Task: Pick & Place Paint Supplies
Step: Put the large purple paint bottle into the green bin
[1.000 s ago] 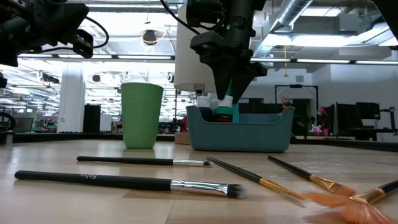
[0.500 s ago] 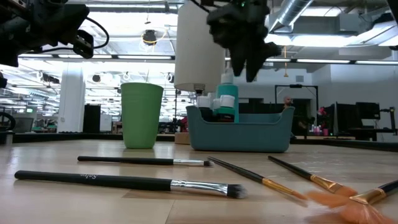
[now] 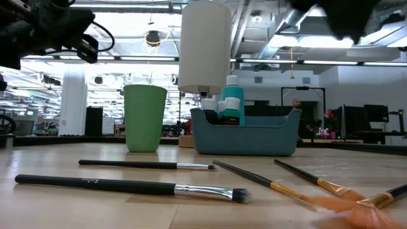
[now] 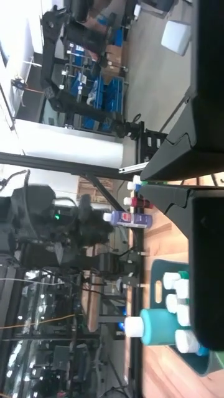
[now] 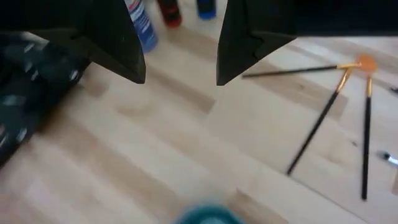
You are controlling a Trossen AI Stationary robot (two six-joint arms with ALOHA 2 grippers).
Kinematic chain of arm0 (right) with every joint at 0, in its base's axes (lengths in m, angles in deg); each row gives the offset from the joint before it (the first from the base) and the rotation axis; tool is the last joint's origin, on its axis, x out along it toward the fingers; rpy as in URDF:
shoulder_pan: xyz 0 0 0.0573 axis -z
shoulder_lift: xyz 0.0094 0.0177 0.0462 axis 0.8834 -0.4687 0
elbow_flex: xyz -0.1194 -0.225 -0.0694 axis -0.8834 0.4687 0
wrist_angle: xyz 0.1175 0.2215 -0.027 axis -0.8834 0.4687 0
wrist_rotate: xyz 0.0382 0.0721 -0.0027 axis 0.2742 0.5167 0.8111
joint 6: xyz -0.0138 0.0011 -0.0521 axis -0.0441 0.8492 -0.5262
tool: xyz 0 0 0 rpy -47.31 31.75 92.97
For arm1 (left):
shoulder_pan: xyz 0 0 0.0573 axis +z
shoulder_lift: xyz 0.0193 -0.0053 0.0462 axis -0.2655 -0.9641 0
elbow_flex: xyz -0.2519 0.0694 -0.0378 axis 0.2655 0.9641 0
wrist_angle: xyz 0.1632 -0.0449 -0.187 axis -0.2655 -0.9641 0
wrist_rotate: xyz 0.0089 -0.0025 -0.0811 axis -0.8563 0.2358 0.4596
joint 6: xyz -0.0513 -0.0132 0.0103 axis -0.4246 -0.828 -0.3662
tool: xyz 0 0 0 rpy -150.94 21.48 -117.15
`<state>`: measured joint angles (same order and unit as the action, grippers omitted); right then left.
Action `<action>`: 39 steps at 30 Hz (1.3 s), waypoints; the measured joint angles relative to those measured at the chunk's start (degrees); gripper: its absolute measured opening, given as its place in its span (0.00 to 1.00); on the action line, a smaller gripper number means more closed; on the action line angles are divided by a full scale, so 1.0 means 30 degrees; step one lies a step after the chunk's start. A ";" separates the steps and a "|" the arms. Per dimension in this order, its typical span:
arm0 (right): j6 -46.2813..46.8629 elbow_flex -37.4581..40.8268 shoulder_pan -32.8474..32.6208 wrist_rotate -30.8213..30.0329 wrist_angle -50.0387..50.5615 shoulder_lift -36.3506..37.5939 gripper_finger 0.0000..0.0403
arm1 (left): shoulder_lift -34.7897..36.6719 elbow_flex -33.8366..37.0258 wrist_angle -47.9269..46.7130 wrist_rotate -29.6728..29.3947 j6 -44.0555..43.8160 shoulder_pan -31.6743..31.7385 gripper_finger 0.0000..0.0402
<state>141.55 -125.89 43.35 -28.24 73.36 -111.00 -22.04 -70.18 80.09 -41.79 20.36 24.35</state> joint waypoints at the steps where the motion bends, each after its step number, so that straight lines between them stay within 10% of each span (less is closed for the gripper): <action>1: 0.1150 0.0189 -0.0522 0.0103 0.0090 0.0475 0.49 | -0.0077 0.0002 -0.0106 0.0000 -0.0002 0.0000 0.02; 17: 1.4223 0.2599 -0.8093 0.0960 0.0246 0.3734 0.49 | -0.1022 0.0002 0.0241 0.0000 0.0095 0.0000 0.02; 39: 1.8441 0.7450 -1.1442 0.1966 -0.0517 0.7564 0.49 | -0.0877 0.0002 0.0376 0.1231 -0.1836 0.1186 0.02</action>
<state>196.87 -103.54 9.02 -22.34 71.81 -88.31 -24.67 -70.18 81.22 -38.10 14.85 27.90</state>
